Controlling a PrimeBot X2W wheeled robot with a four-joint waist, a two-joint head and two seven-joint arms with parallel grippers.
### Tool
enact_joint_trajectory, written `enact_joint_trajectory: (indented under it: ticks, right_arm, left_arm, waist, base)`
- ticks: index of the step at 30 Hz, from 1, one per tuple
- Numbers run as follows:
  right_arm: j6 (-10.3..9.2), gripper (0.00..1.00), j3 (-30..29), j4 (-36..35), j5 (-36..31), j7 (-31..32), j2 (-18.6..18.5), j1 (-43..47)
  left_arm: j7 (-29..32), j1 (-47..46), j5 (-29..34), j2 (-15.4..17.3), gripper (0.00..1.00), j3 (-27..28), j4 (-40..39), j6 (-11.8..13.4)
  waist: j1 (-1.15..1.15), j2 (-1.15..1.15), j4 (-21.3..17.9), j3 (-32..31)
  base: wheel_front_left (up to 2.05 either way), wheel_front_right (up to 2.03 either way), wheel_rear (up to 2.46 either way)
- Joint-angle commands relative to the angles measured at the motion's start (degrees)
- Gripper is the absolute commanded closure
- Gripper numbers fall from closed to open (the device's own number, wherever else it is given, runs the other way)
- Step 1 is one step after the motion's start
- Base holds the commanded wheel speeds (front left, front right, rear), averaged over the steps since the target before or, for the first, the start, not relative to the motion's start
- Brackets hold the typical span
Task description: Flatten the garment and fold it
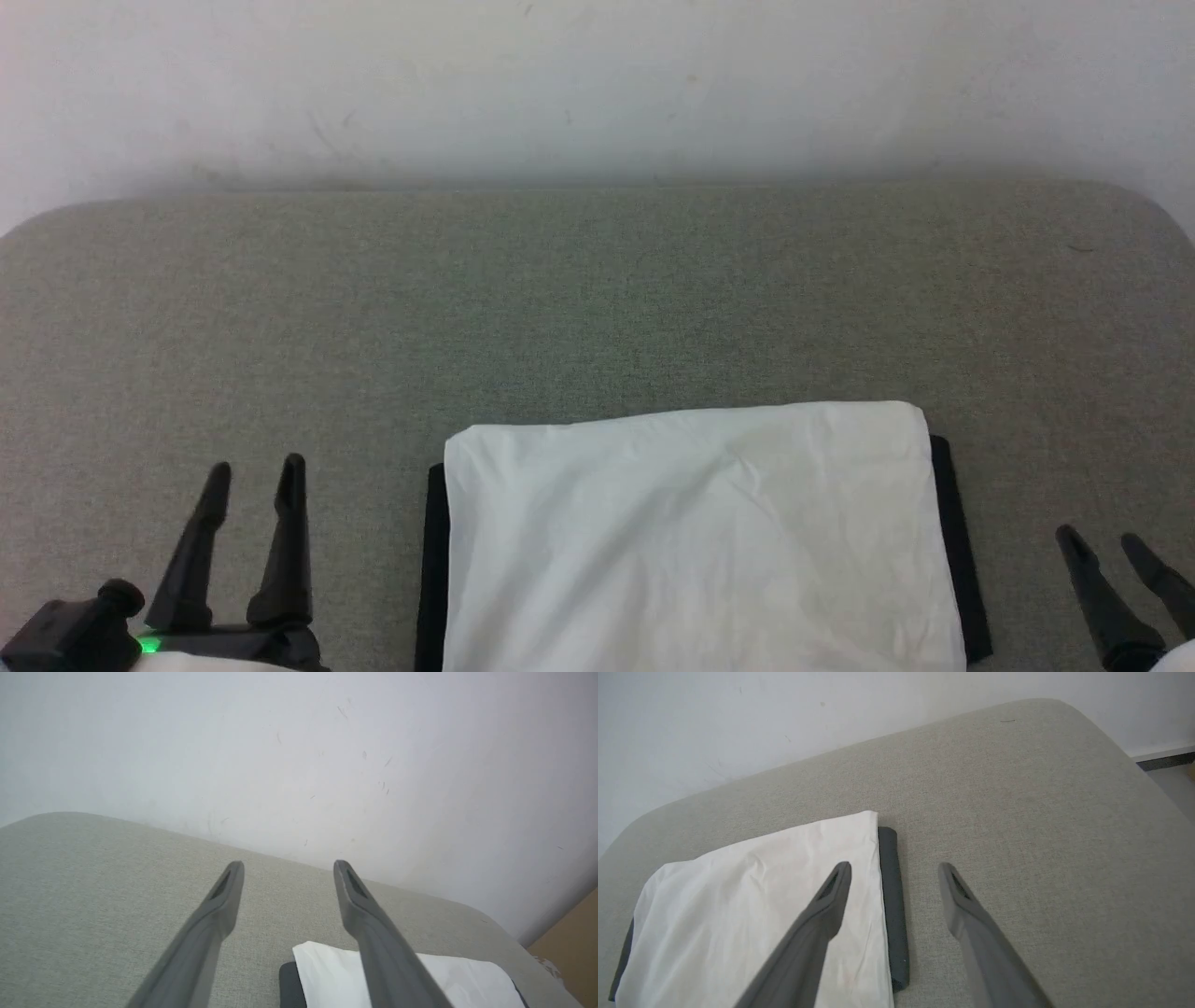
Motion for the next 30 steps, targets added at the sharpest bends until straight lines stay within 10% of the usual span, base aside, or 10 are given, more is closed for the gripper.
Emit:
enact_joint_trajectory:
  ticks: [1, 8, 27, 28, 29, 30]
  right_arm:
    - [-0.03, 0.00, -0.3, 0.7, -1.1, -0.5, 0.8, -1.3]
    - [-0.03, 0.00, 0.4, 6.3, -7.7, 0.5, 2.8, -6.4]
    - [-0.03, 0.00, 4.3, 25.6, -9.1, 8.5, 2.3, -16.1]
    - [-0.03, 0.07, 4.4, 26.4, -8.4, 8.8, 2.5, -16.5]
    - [-0.03, 0.69, 4.8, 27.1, -7.8, 9.2, 2.7, -16.9]
    - [-0.03, 1.00, 5.5, 27.5, -7.6, 9.4, 2.8, -17.3]
  left_arm:
    - [-0.9, -0.8, 2.6, -0.3, 0.00, 0.5, -0.4, 1.3]
    - [-2.5, -1.6, 18.2, -2.1, 0.00, 0.0, -0.3, 6.3]
    - [-2.6, -5.7, 22.9, -6.9, 0.00, -1.5, 2.8, 0.9]
    - [-2.6, -5.9, 22.8, -6.9, 0.00, -1.6, 2.9, 0.6]
    - [-2.6, -6.1, 22.7, -6.9, 0.00, -1.7, 3.0, 0.4]
    - [-2.6, -6.3, 22.6, -6.8, 0.00, -1.8, 3.1, 0.3]
  waist:
    - [0.00, 0.00, 0.2, 0.6]
    - [0.00, 0.00, 1.2, 3.8]
    - [0.00, 0.00, 6.6, 8.2]
    - [0.00, 0.00, 6.6, 8.2]
    - [0.00, 0.00, 6.6, 8.2]
    - [0.00, 0.00, 6.6, 8.1]
  base:
    - [0.00, 0.00, 0.00]
    - [0.00, 0.00, 0.00]
    - [0.00, 0.00, 0.00]
    - [0.00, 0.00, 0.00]
    - [0.00, 0.00, 0.00]
    - [0.00, 0.00, 0.00]
